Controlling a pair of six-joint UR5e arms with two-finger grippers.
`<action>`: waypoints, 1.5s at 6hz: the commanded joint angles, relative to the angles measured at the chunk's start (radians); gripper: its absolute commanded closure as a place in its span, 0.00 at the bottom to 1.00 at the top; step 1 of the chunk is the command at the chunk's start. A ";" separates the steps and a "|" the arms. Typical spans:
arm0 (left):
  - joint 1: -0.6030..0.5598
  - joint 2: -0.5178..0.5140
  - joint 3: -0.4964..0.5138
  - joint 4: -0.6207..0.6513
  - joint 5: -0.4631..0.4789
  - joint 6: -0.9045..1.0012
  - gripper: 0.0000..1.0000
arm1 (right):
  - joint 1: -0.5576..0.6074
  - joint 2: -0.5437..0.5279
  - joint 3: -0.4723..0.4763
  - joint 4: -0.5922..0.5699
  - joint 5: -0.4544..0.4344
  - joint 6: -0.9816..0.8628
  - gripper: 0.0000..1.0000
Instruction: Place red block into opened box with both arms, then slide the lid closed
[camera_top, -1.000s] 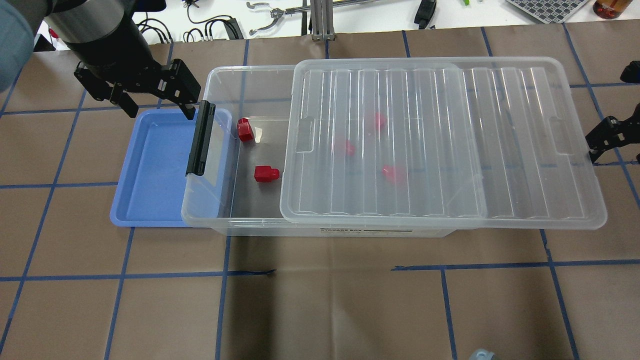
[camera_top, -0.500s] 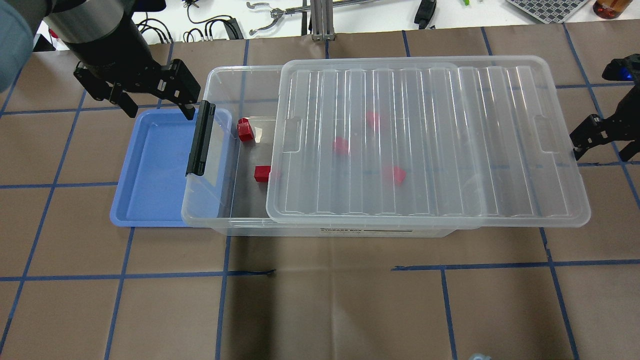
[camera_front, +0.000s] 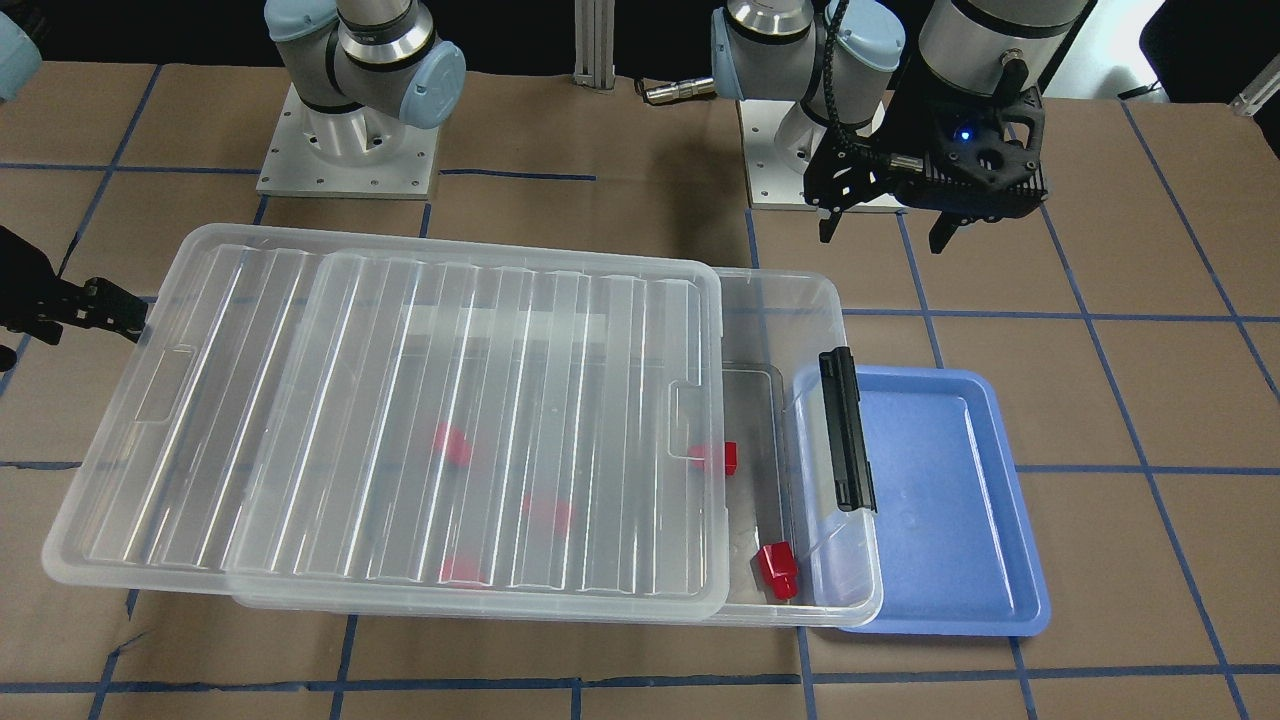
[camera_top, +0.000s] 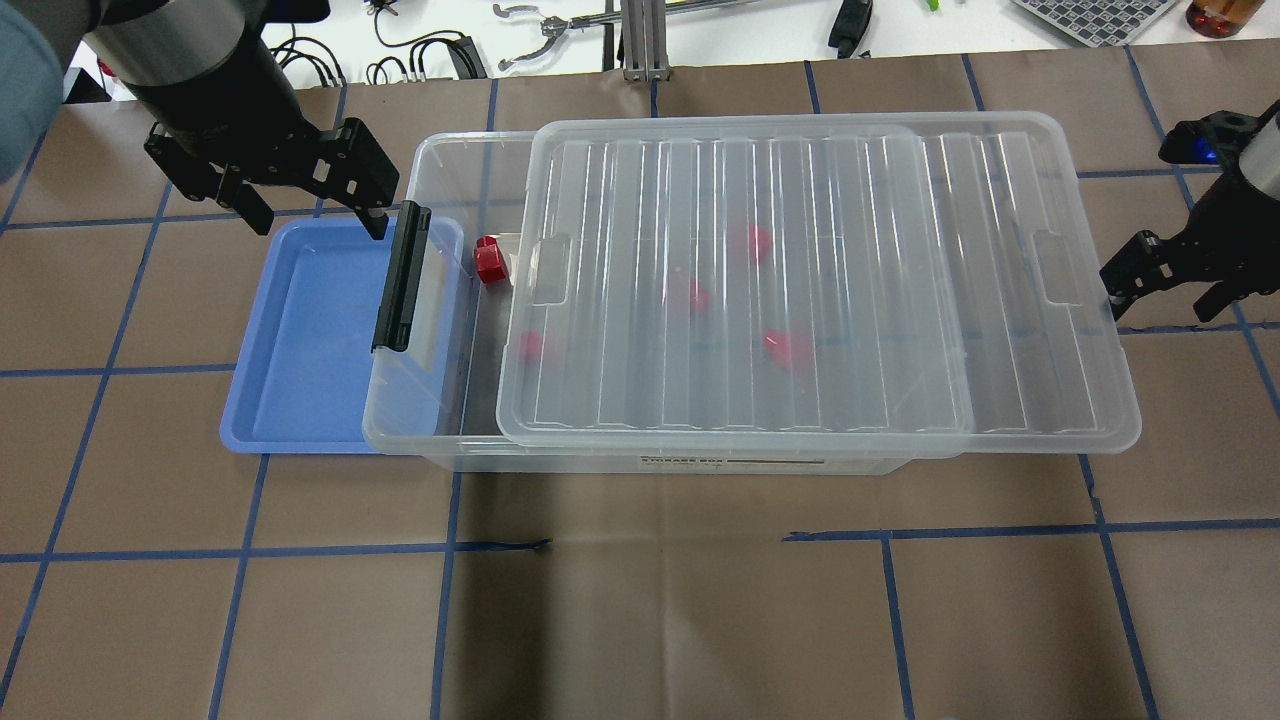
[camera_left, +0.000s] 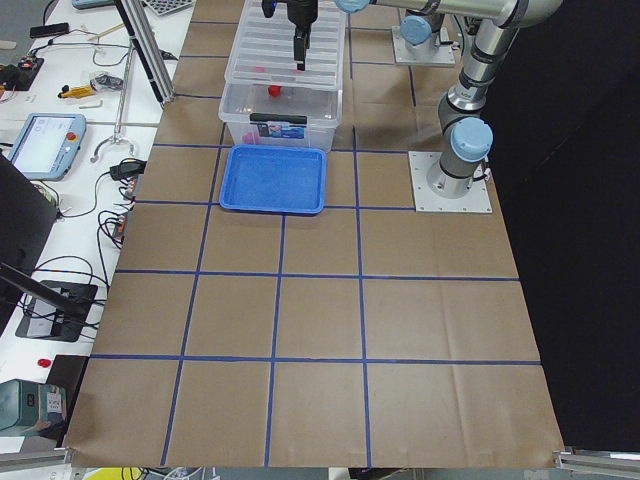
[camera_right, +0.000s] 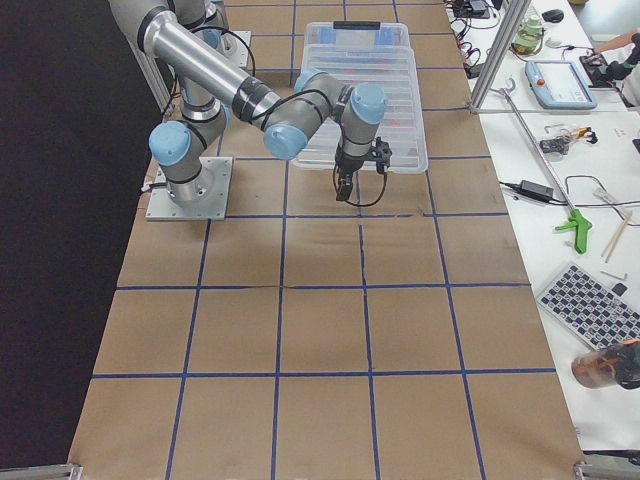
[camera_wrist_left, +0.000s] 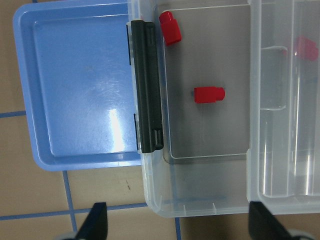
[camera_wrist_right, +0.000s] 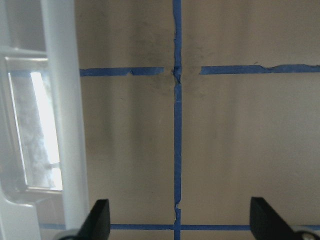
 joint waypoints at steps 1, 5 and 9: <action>0.000 0.000 0.001 0.002 -0.001 0.000 0.02 | 0.040 -0.013 0.001 0.003 0.000 0.017 0.00; 0.000 0.000 0.003 0.002 -0.001 0.000 0.02 | 0.116 -0.022 0.009 0.025 0.025 0.077 0.00; 0.000 0.000 0.003 0.002 -0.001 0.000 0.02 | 0.125 -0.036 0.018 0.065 0.103 0.100 0.00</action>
